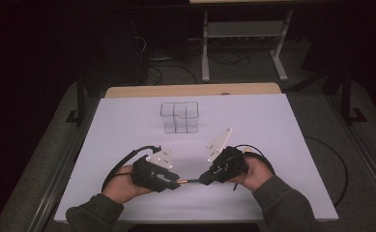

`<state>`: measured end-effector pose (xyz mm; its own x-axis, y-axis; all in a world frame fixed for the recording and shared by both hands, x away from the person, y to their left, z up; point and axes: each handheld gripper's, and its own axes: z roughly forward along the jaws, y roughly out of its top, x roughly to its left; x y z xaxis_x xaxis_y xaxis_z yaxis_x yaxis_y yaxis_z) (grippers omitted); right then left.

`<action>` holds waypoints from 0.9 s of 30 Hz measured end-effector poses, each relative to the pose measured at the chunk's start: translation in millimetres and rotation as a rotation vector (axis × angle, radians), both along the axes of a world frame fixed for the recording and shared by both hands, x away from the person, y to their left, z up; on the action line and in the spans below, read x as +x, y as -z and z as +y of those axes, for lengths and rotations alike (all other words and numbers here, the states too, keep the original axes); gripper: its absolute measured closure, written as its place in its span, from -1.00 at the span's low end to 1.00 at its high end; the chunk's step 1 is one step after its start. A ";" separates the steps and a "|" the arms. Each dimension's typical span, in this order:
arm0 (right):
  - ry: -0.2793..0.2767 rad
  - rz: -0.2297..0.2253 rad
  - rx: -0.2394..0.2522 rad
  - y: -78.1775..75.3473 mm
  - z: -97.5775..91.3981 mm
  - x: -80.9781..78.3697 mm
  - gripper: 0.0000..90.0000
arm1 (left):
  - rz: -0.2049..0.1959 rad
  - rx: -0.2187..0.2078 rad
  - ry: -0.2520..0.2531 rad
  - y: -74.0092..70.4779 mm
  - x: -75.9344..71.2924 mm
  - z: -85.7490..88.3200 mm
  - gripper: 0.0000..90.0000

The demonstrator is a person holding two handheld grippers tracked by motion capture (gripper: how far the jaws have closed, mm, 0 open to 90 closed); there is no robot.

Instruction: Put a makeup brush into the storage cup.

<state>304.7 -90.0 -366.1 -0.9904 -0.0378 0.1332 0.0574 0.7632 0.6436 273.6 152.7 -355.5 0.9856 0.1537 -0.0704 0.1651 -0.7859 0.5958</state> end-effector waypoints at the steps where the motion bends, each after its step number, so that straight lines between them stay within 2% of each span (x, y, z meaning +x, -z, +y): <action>1: -0.002 0.000 0.002 0.0 -0.3 0.0 0.84 | 0.000 -0.005 -0.001 0.8 0.2 0.0 0.55; 7: 0.002 0.002 0.008 0.8 -1.2 -1.0 0.84 | 0.011 -0.009 -0.004 3.3 2.0 -1.0 0.60; 12: 0.002 -0.002 0.007 1.7 -1.7 -1.8 0.84 | 0.009 0.003 0.008 4.4 1.8 -3.5 0.79; 18: -0.007 -0.008 0.010 4.2 -2.0 -1.9 0.84 | 0.011 0.017 0.029 5.0 1.3 -5.4 0.82; 27: -0.027 -0.009 -0.001 5.2 -0.4 -4.0 0.84 | -0.014 0.049 0.063 3.5 -1.9 -8.2 0.85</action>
